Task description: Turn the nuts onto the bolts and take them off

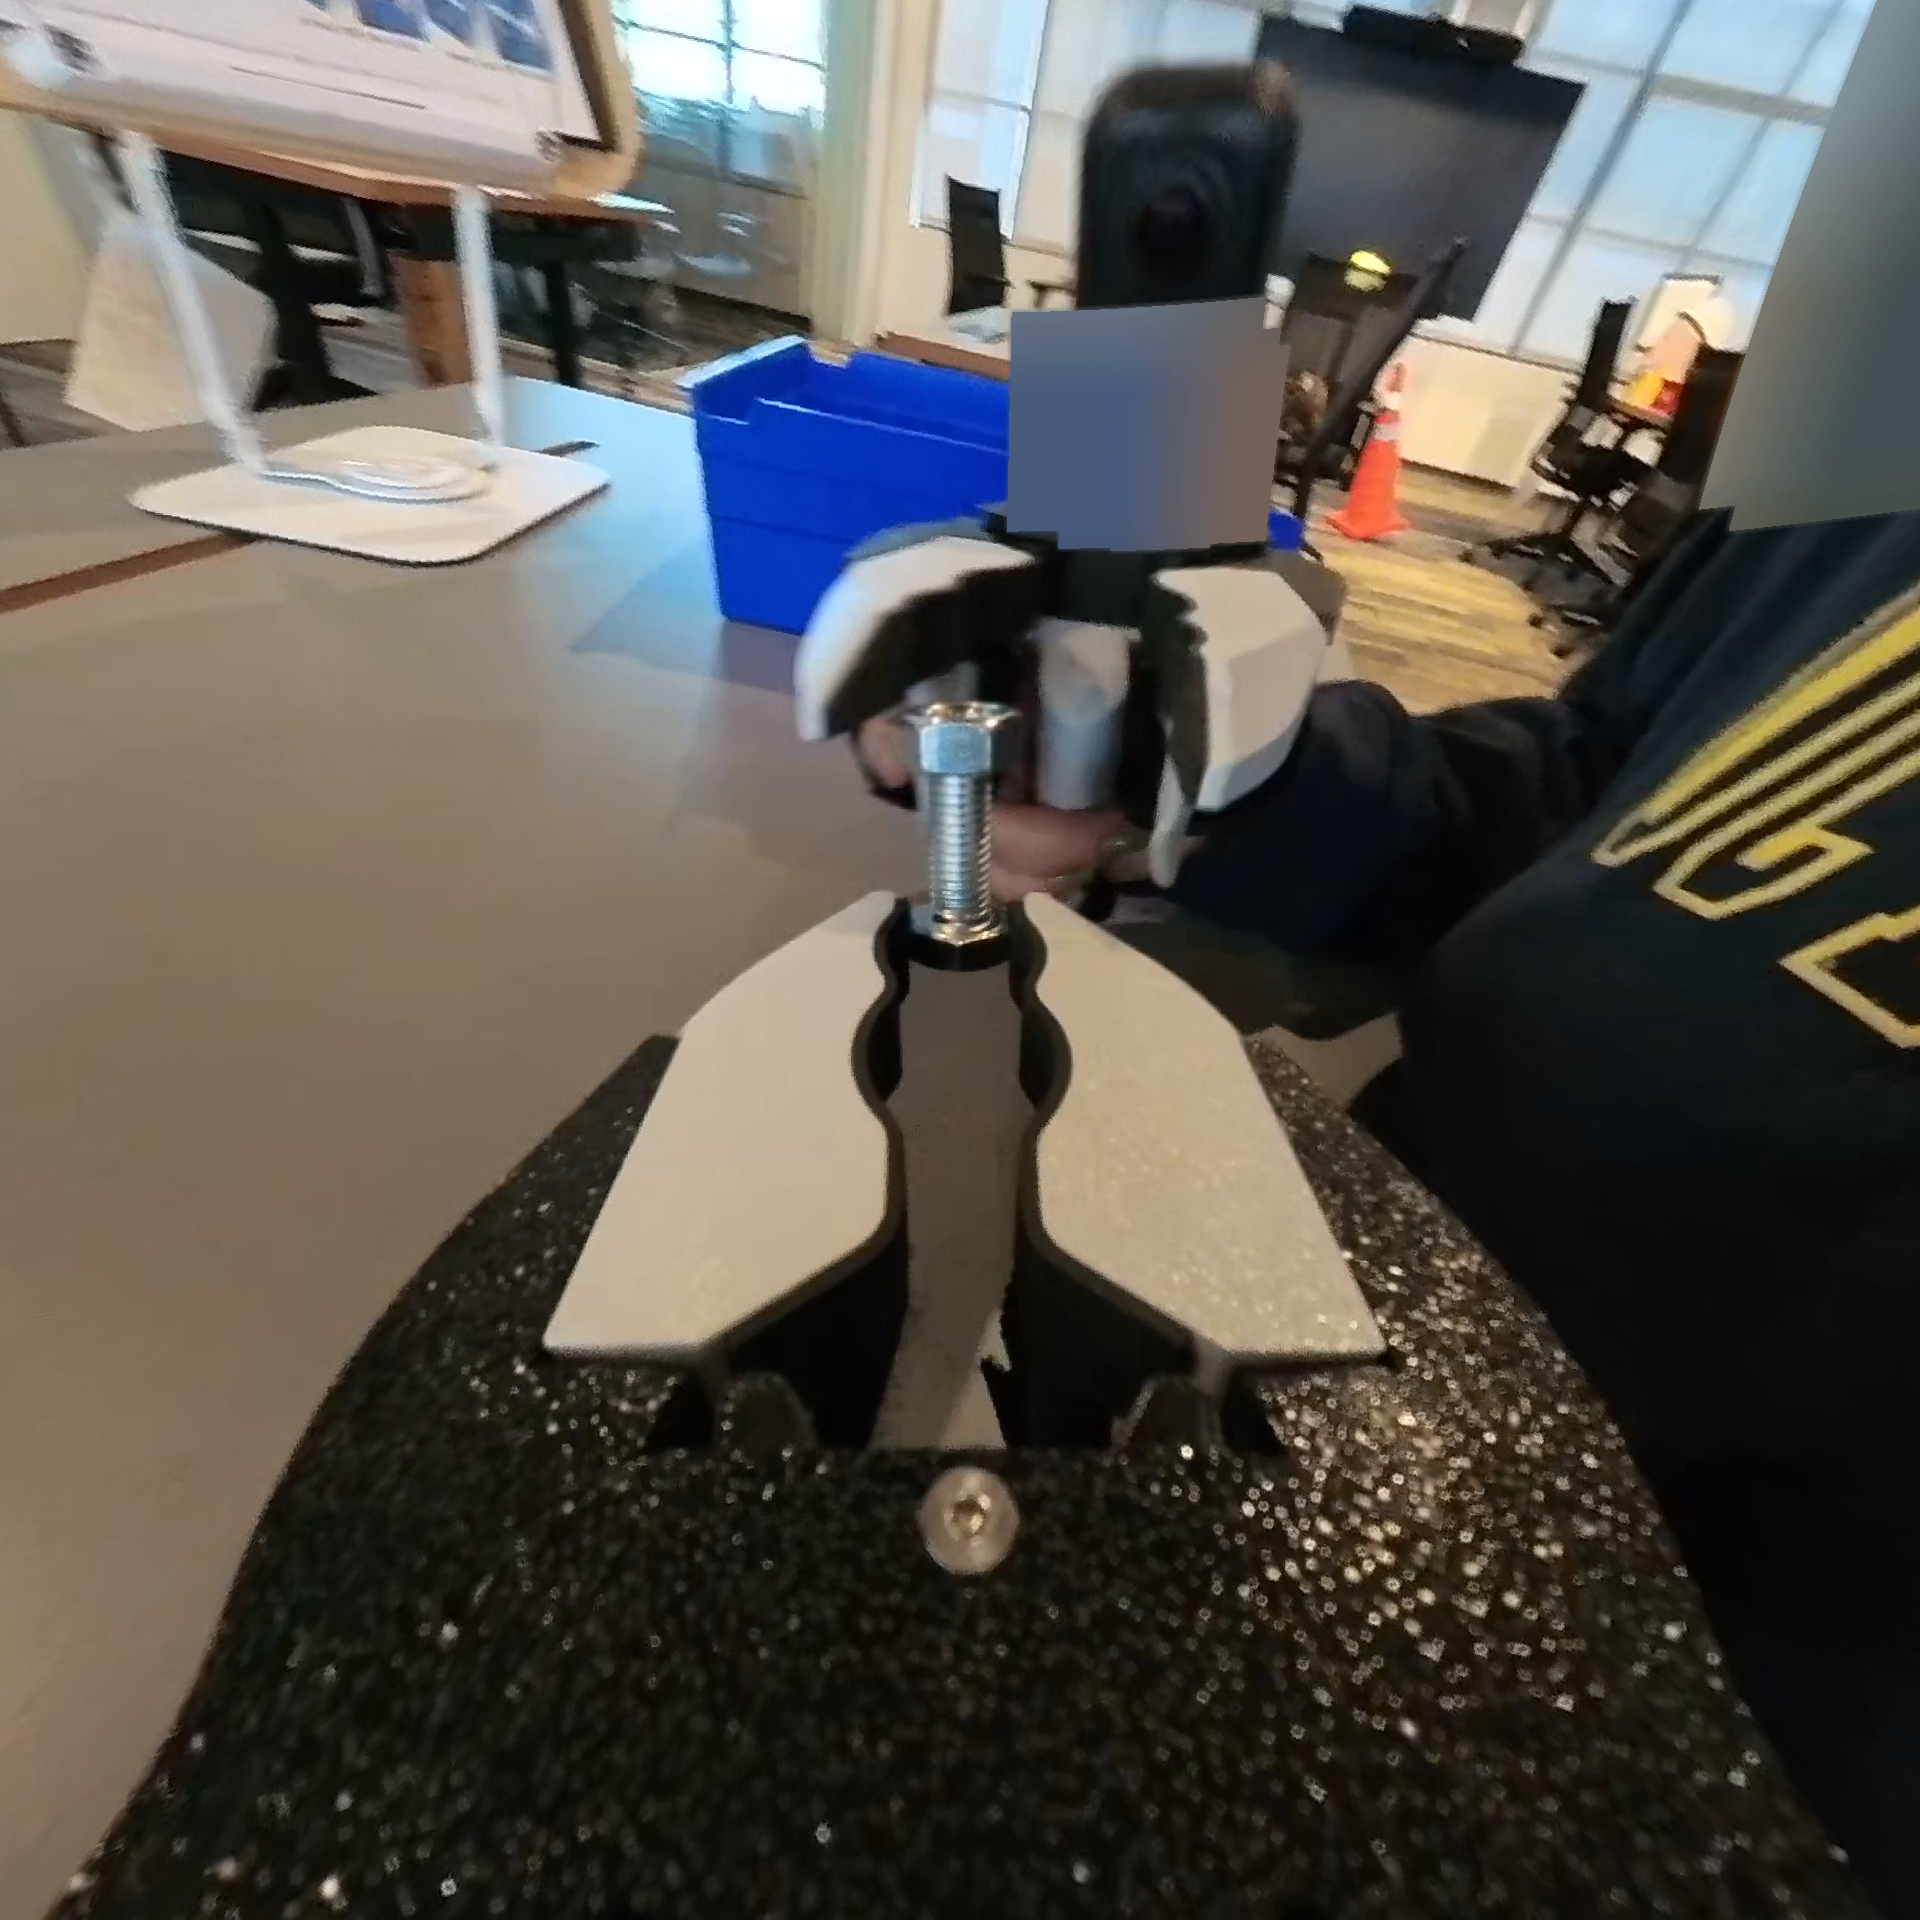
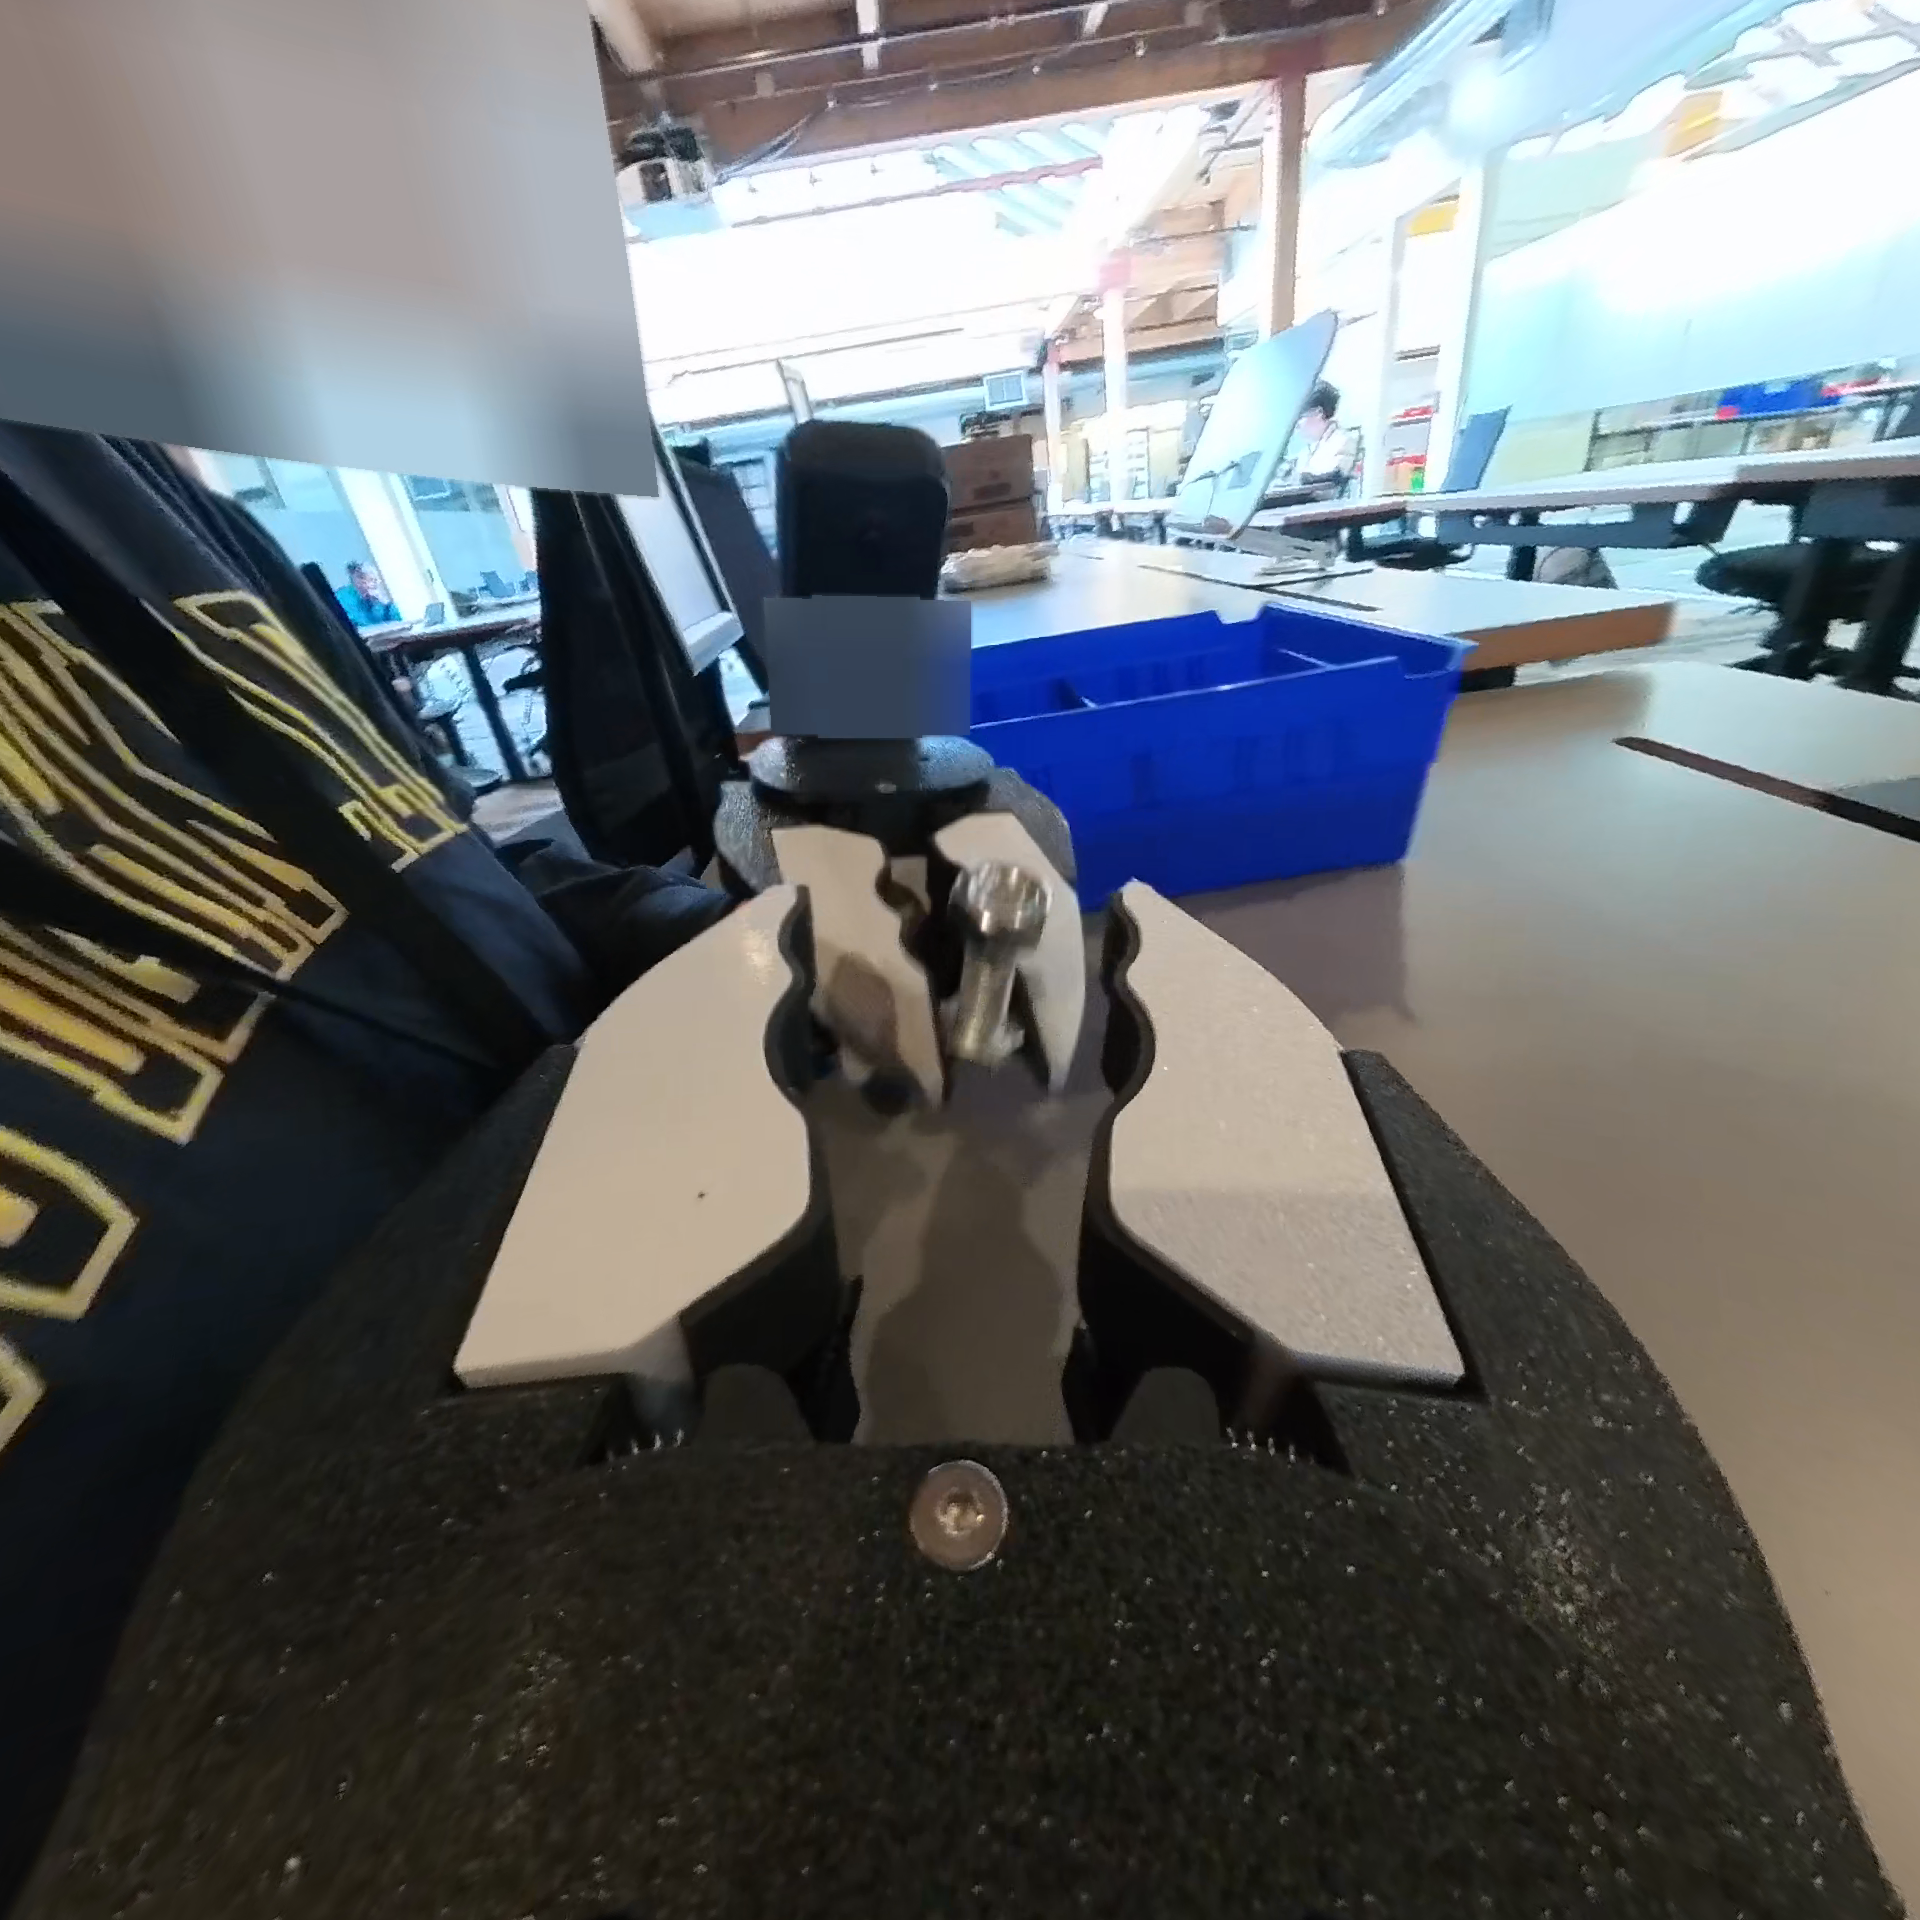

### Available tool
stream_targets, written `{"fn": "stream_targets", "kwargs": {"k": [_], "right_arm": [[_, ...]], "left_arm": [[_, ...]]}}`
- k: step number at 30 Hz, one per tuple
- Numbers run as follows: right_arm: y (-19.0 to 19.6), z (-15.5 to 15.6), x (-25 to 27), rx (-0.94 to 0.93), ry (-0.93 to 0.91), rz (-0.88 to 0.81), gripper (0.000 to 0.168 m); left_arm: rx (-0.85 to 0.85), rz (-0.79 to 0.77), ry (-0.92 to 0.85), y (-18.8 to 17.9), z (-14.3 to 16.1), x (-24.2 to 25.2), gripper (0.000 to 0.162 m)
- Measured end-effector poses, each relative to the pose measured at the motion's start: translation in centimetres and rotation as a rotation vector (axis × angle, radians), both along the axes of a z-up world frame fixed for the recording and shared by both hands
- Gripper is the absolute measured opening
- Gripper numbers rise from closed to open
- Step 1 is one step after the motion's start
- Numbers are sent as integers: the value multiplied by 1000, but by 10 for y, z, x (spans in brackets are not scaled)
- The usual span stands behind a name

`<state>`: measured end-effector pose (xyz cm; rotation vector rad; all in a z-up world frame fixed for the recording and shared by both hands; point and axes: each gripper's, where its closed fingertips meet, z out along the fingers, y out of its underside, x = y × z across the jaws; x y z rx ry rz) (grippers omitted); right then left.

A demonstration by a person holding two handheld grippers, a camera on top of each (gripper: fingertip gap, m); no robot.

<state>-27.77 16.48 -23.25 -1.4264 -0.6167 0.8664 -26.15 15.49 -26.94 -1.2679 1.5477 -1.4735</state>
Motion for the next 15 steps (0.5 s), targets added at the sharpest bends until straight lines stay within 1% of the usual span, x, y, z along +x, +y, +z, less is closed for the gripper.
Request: {"fn": "stream_targets", "kwargs": {"k": [4,7,10,15], "right_arm": [[-2,1,-17,9,-5,62,54],[-5,-1,-23,0,-11,97,53],[-9,-2,-24,1,-10,115,49],[-9,-2,-13,-2,-5,77,51]], "left_arm": [[10,-74,29,-16,-6,3,18],[16,-98,37,-21,-8,4,18],[11,-85,28,-18,-6,3,17],[-4,-38,-1,-5,0,0,18]]}}
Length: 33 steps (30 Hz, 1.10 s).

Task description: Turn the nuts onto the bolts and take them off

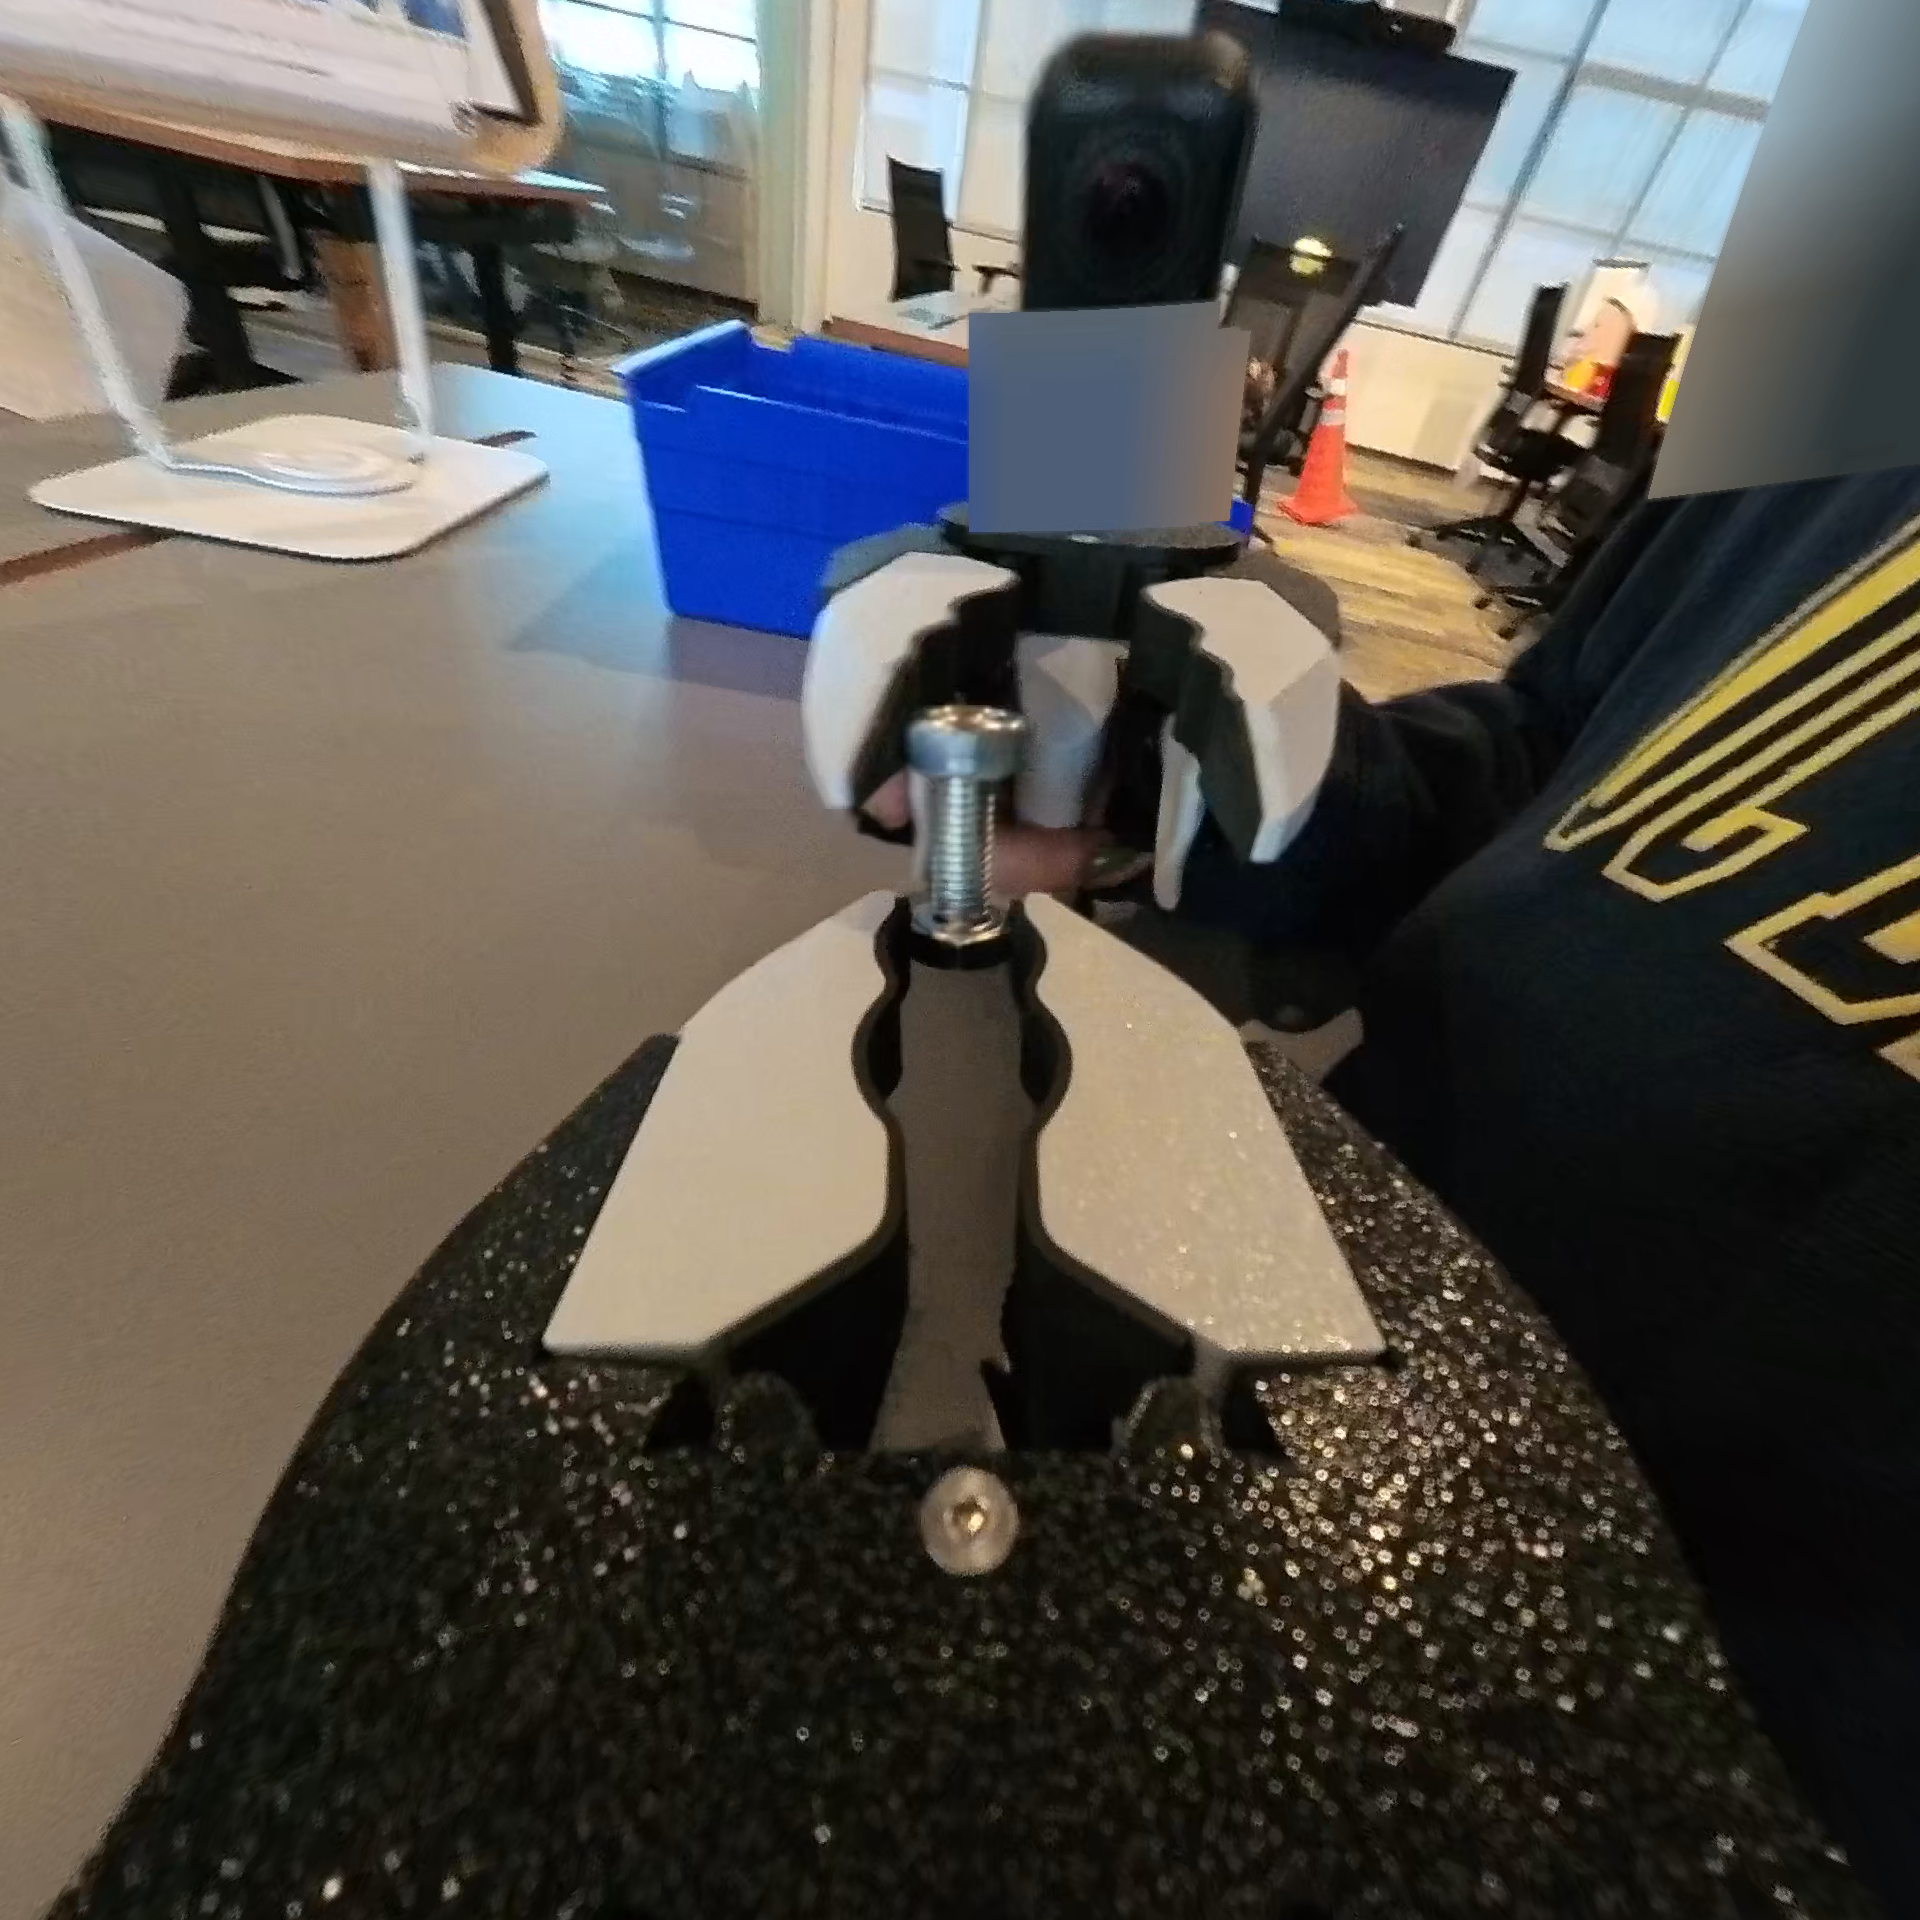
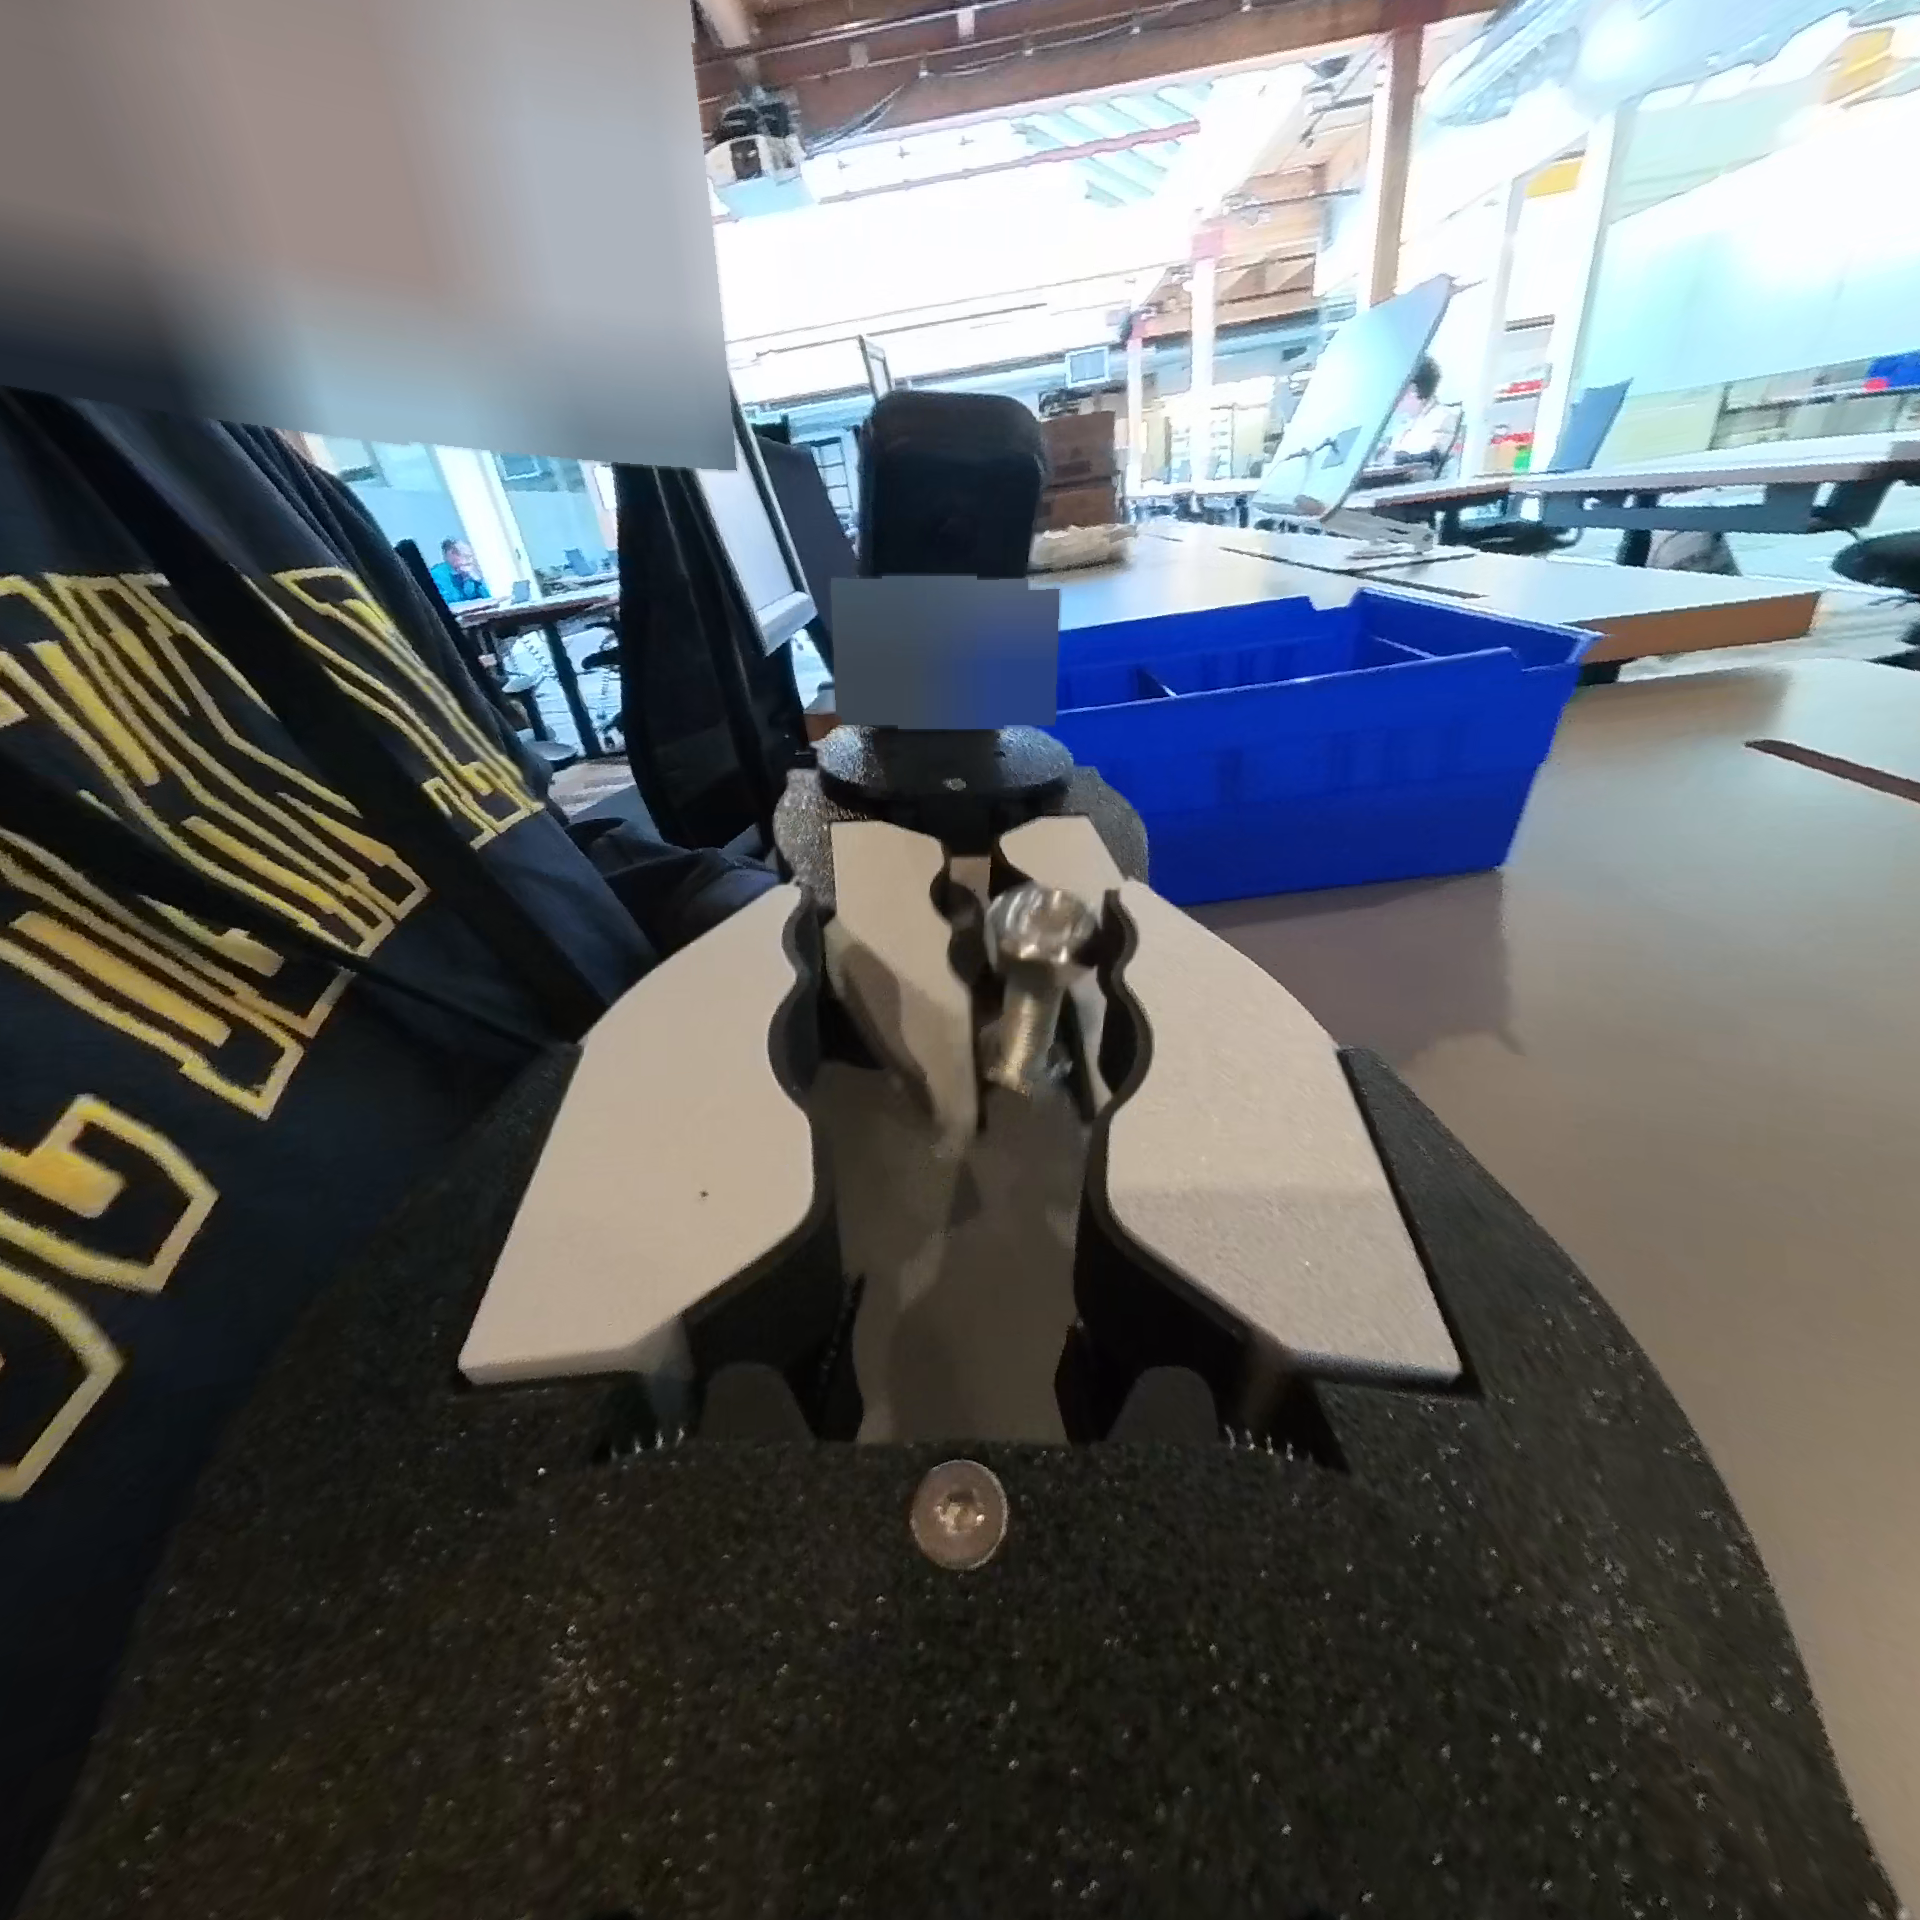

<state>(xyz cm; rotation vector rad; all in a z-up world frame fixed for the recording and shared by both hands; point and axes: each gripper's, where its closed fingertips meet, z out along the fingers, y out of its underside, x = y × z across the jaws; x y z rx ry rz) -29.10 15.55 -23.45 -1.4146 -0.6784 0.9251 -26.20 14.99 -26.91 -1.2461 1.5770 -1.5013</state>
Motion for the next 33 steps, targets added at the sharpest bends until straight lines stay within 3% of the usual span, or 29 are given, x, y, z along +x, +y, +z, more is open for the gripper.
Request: {"fn": "stream_targets", "kwargs": {"k": [6,9,13,22,33], "right_arm": [[-7,1,11,22,-6,-20,42],[-2,2,16,15,-1,-58,46],[6,2,9,9,10,-64,61],[-1,2,-19,20,-3,49,63],[-3,2,-3,30,1,-1,62]], "left_arm": [[-23,78,-18,20,5,-5,18],[-39,78,-32,23,8,-7,17],[-18,19,-18,10,5,-4,18],[11,-114,21,-19,-2,0,18],[-39,23,-40,16,12,-8,17]]}}
